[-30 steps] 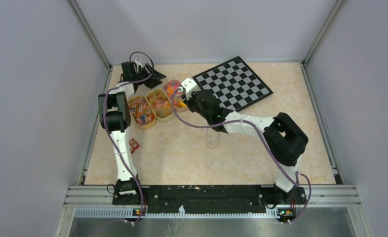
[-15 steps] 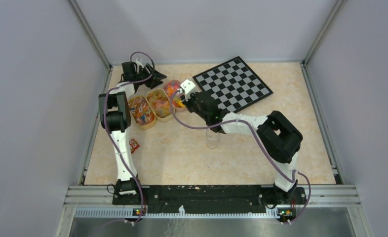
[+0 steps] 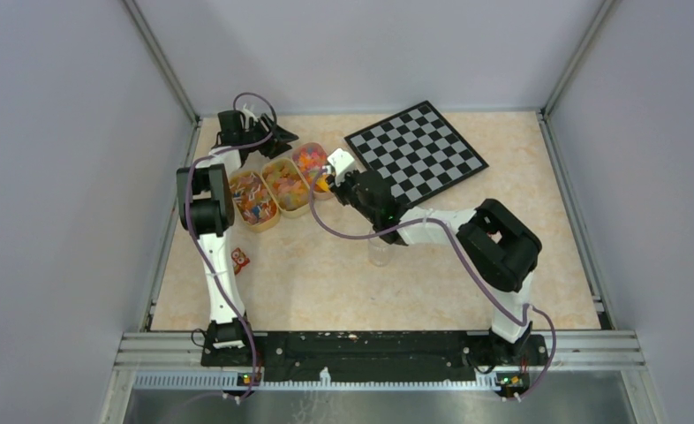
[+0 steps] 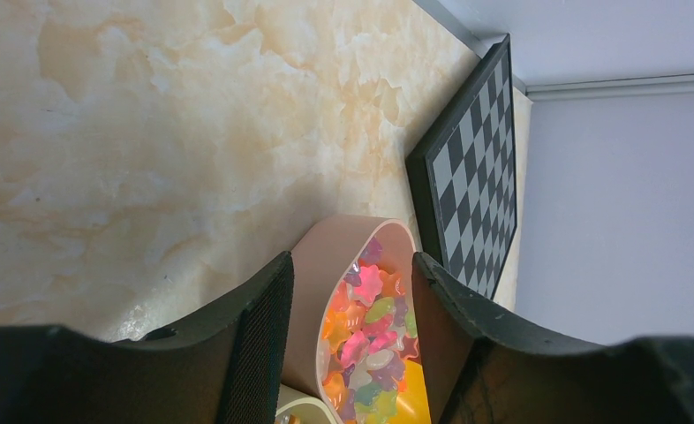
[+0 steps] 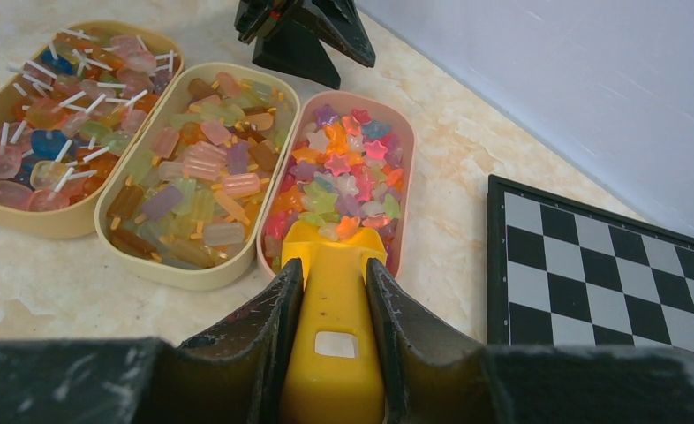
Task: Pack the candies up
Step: Scoop the fake candies from the storage box.
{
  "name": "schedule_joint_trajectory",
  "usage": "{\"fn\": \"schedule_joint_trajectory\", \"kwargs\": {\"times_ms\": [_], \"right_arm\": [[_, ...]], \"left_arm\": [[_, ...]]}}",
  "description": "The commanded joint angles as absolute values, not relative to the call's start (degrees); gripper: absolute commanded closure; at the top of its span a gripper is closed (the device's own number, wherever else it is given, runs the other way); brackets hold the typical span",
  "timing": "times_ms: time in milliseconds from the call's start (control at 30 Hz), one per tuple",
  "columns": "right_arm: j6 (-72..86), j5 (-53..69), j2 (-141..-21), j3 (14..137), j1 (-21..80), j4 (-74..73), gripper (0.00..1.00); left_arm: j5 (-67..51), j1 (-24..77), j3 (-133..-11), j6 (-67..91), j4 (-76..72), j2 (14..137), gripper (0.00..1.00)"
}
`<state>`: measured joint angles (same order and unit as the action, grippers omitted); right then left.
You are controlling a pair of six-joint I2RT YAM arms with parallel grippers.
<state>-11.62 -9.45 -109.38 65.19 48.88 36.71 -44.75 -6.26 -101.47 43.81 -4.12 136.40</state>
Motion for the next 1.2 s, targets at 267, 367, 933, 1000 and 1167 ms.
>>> {"fn": "schedule_joint_trajectory", "kwargs": {"times_ms": [267, 367, 933, 1000, 1167], "right_arm": [[-10.1, -9.28, -108.86, 61.98, 48.43, 38.06, 0.91], [-9.06, -9.87, -109.75, 61.53, 48.43, 41.67, 0.94], [-6.77, -13.49, -115.49, 64.25, 48.47, 49.28, 1.0], [-6.69, -13.52, -116.02, 64.11, 48.51, 51.1, 1.0], [-6.77, -14.01, -117.09, 62.96, 48.52, 55.61, 1.0]], "left_arm": [[-45.24, -6.23, -101.51, 42.92, -5.54, 135.98, 0.44], [-45.2, -6.17, -101.36, 42.94, -5.54, 135.89, 0.44], [-45.35, -6.09, -100.07, 43.43, -6.15, 135.5, 0.44], [-45.42, -6.15, -100.02, 43.47, -6.15, 135.47, 0.44], [-45.36, -6.06, -99.93, 43.42, -6.15, 135.44, 0.44]]}}
